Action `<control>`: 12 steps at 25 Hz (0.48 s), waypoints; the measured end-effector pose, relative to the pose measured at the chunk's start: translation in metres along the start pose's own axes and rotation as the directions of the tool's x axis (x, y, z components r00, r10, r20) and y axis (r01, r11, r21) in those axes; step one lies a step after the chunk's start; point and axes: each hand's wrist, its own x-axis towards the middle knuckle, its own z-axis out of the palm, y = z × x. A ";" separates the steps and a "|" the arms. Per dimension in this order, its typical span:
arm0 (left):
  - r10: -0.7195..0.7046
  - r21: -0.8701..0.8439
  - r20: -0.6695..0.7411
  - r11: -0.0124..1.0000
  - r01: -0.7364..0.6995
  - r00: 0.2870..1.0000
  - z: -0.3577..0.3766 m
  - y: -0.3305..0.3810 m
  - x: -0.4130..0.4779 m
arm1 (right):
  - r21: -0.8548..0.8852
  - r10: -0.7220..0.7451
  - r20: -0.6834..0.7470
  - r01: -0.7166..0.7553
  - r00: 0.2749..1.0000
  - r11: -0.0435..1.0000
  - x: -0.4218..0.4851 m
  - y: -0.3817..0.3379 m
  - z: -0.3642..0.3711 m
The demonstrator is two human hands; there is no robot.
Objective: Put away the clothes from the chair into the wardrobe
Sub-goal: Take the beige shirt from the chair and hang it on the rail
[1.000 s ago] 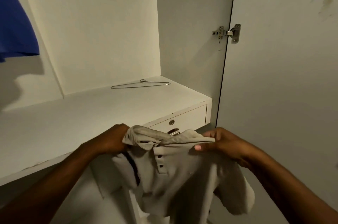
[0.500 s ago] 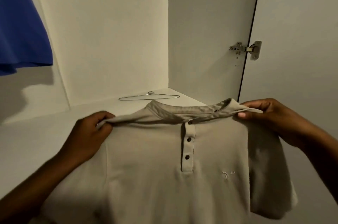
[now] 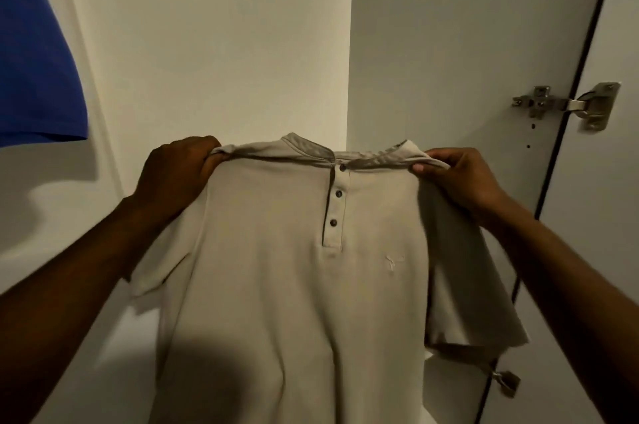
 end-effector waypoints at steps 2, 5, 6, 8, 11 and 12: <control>-0.101 0.058 0.092 0.994 0.096 0.991 0.059 -0.025 0.014 | -0.245 -0.026 -0.057 0.012 0.998 0.969 0.056 0.037 0.050; -0.144 0.052 0.303 0.990 0.134 0.942 0.154 -0.057 -0.021 | -0.520 0.071 -0.027 -0.075 0.997 0.851 0.083 0.116 0.129; -0.182 0.038 0.353 0.983 0.181 0.918 0.181 -0.065 -0.038 | -0.553 0.110 0.030 -0.075 0.994 0.830 0.085 0.140 0.149; -0.320 0.006 0.429 0.936 0.352 0.844 0.217 -0.081 -0.054 | -0.594 0.182 0.152 -0.058 0.971 0.803 0.096 0.176 0.173; -0.332 -0.065 0.542 0.900 0.432 0.772 0.241 -0.109 -0.046 | -0.601 0.236 0.229 -0.053 0.944 0.797 0.127 0.199 0.180; -0.325 -0.096 0.569 0.886 0.454 0.755 0.245 -0.117 -0.040 | -0.599 0.245 0.205 -0.076 0.948 0.797 0.137 0.203 0.182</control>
